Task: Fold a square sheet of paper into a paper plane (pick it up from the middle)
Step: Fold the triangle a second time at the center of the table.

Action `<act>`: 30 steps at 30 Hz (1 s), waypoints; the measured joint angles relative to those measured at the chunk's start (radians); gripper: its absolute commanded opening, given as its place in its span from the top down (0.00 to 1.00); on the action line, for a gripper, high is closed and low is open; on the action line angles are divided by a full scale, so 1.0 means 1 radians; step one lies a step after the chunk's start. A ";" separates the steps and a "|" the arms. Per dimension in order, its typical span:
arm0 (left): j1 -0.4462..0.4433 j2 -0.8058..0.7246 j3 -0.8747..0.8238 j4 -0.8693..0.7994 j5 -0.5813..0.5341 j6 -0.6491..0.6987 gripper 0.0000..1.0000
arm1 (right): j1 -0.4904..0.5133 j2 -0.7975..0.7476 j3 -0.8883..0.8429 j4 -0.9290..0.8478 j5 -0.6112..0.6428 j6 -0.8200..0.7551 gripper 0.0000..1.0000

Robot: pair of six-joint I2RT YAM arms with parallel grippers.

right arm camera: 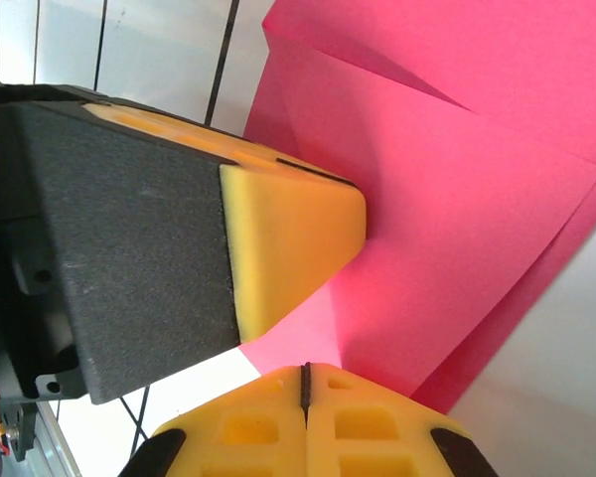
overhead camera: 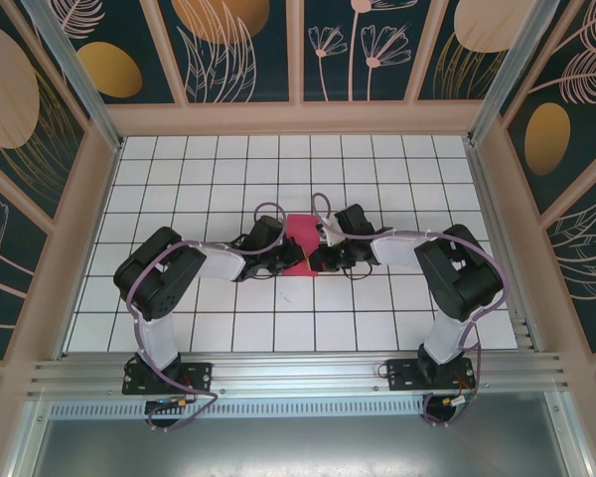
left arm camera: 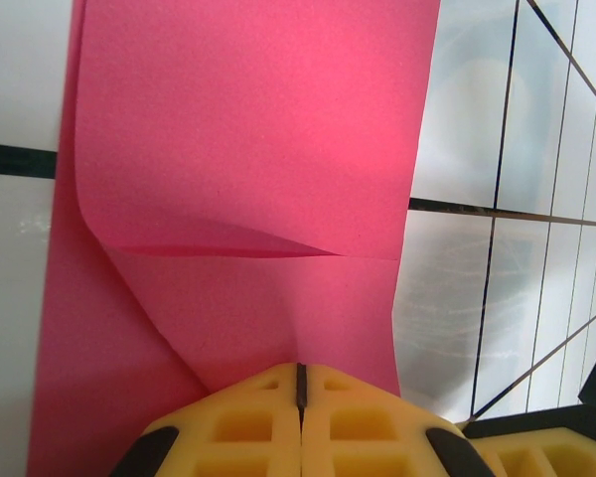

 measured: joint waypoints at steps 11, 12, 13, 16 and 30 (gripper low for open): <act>-0.001 0.000 0.000 0.000 0.000 0.000 0.92 | -0.008 0.010 -0.043 0.021 0.021 0.008 0.96; -0.001 0.000 0.000 0.000 0.000 0.000 0.92 | -0.009 0.010 -0.047 0.027 0.021 0.008 0.96; -0.001 0.000 0.000 0.000 0.000 0.000 0.92 | -0.009 0.010 -0.048 0.031 0.021 0.012 0.96; -0.001 0.000 0.000 0.000 0.000 0.000 0.92 | -0.009 0.010 -0.056 0.043 0.020 0.018 0.96; -0.007 0.000 0.002 -0.004 0.000 0.005 0.92 | -0.009 -0.020 -0.094 0.061 0.026 0.018 0.94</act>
